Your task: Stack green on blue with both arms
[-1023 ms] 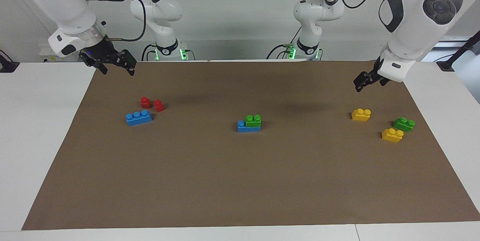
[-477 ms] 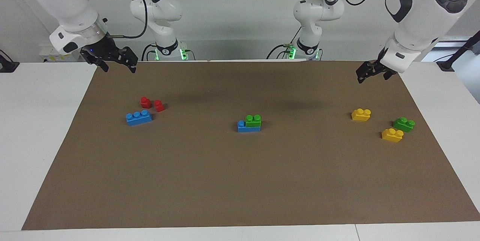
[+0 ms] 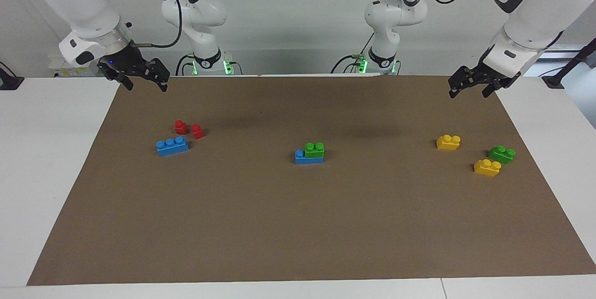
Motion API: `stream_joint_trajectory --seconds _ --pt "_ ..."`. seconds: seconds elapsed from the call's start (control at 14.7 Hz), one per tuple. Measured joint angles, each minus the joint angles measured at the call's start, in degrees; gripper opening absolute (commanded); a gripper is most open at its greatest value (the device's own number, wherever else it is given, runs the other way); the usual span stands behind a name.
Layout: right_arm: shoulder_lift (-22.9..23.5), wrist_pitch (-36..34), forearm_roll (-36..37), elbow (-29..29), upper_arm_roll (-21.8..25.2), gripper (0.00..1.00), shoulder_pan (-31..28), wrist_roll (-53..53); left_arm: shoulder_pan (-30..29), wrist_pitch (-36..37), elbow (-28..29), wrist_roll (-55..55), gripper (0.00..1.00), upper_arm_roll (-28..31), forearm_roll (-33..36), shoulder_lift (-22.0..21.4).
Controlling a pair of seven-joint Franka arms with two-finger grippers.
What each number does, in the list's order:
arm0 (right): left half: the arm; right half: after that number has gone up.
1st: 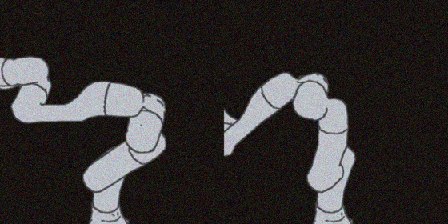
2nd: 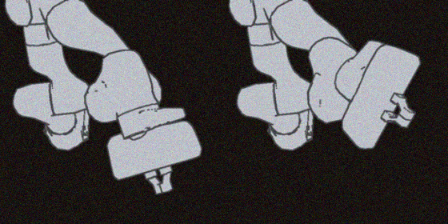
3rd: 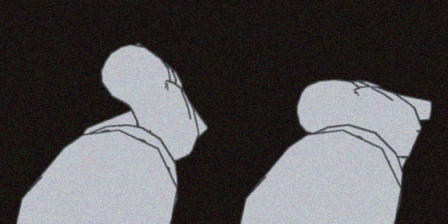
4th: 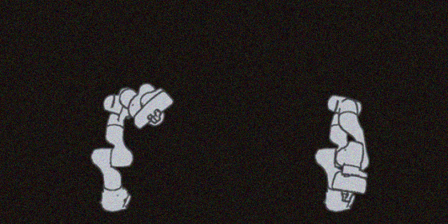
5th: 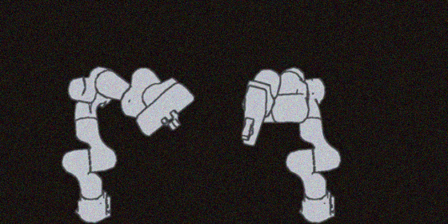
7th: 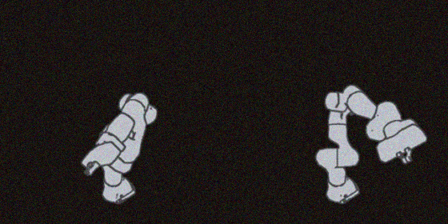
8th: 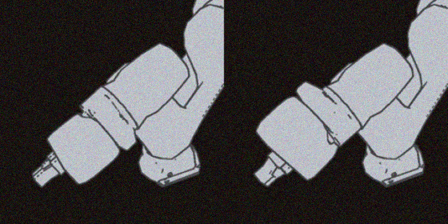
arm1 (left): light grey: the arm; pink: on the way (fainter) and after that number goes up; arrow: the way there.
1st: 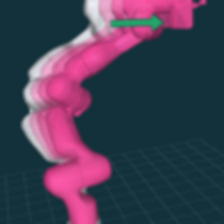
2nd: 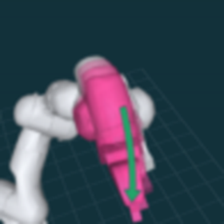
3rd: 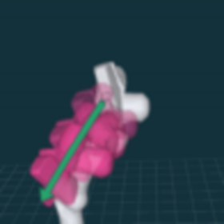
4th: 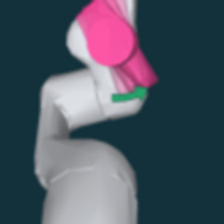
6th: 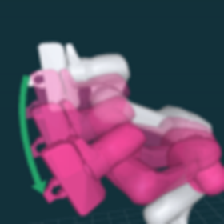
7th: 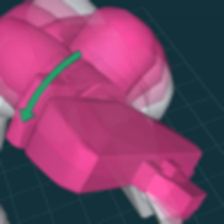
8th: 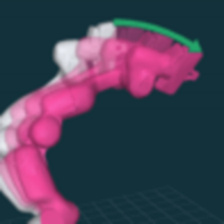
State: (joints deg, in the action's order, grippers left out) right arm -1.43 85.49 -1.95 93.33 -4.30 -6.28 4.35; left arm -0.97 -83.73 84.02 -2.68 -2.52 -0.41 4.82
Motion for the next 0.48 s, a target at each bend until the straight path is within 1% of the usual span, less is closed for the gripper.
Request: stream_joint_trajectory --seconds 0.48 --pt "0.02 2.50 0.03 -0.15 0.00 1.00 0.00 -0.77 0.00 0.05 -0.43 -1.79 1.00 -0.10 0.00 -0.11"
